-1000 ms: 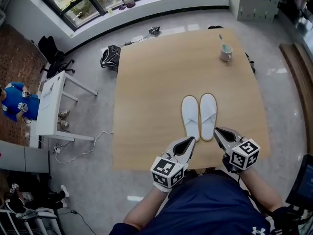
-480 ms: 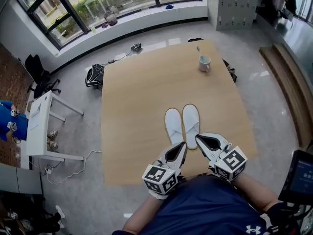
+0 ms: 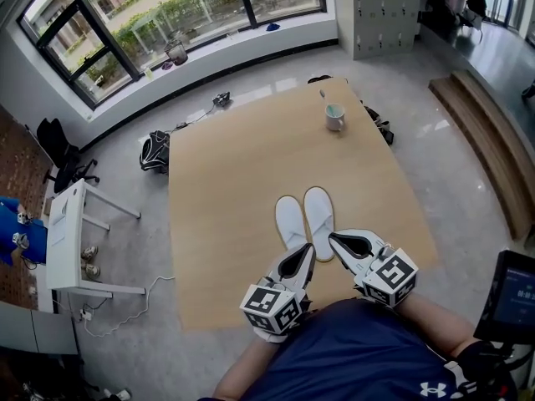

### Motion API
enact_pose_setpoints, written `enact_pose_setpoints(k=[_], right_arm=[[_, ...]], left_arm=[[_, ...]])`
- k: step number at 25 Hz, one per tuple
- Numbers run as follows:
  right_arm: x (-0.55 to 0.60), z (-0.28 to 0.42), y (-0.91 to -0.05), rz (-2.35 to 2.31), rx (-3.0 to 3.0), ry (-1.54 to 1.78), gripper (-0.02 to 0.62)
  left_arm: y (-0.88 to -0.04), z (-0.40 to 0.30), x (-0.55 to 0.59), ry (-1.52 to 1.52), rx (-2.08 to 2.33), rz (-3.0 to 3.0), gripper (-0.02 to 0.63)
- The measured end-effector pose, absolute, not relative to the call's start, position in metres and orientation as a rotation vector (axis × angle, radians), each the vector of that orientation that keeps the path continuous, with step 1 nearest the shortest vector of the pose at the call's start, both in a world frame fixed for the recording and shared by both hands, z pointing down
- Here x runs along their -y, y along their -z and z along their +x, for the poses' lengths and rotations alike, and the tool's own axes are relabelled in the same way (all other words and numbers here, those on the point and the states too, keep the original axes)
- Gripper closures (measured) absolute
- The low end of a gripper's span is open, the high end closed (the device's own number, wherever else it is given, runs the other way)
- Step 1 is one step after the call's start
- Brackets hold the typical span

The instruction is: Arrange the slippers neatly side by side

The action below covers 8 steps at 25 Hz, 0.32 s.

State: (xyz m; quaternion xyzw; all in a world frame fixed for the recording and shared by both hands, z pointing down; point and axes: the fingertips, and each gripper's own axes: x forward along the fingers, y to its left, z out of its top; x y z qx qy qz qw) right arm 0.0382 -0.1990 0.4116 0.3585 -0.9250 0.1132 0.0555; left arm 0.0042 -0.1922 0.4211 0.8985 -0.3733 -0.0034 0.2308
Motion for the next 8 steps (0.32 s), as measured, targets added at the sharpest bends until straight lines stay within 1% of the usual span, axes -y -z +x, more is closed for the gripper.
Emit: enact_pose_setpoints(k=[4, 8], right_arm=[[0.211, 0.039, -0.421, 1.067, 2.789, -0.38, 0.584], [0.239, 0.009, -0.429, 0.924, 2.828, -0.385, 0.584]], left_arm=[[-0.425, 0.003, 0.203, 0.018, 1.054, 2.456, 0.601], [-0.428, -0.03, 0.227, 0.036, 1.204, 2.42, 0.601]])
